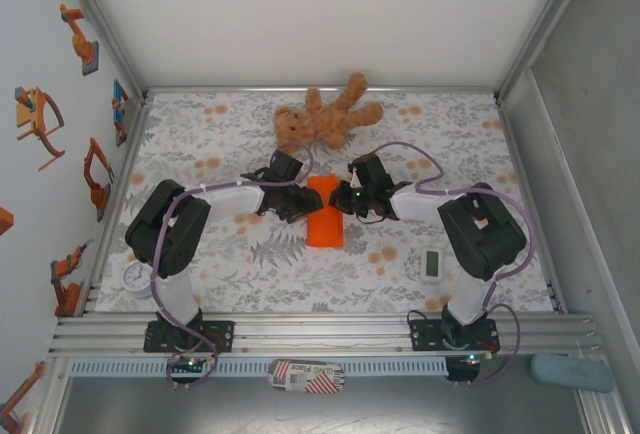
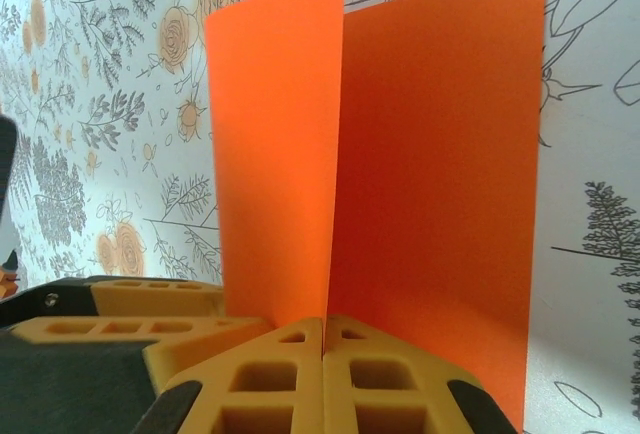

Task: Fold a paper plane with a square sheet of paper (pick it up from the middle)
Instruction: First fold in half a square sheet of paper at the center of the table.

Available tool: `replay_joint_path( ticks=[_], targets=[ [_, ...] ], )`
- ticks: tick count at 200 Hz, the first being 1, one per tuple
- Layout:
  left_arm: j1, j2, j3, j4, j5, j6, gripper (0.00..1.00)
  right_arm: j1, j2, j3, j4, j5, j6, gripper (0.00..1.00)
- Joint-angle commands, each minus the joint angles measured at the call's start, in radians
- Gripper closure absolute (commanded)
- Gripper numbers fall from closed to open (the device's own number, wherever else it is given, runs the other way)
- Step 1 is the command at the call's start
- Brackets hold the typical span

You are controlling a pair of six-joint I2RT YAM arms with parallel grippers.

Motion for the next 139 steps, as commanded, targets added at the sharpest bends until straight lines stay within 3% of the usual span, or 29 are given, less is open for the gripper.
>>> replay_joint_path(
  ticks=[1,15,60,139],
  targets=[
    [-0.014,0.021,0.037,-0.087,-0.049,0.023,0.54,-0.006,0.008,-0.015,-0.013,0.019,-0.015,1.0],
    [-0.018,0.038,0.048,-0.12,-0.076,0.024,0.56,-0.007,-0.013,-0.014,-0.034,0.037,-0.018,1.0],
    [-0.052,0.118,0.073,-0.192,-0.138,0.036,0.58,-0.018,-0.125,-0.014,-0.173,0.159,-0.061,0.79],
    [-0.101,0.258,0.094,-0.255,-0.192,0.009,0.58,-0.068,-0.251,-0.091,-0.253,0.243,-0.08,0.63]
  ],
)
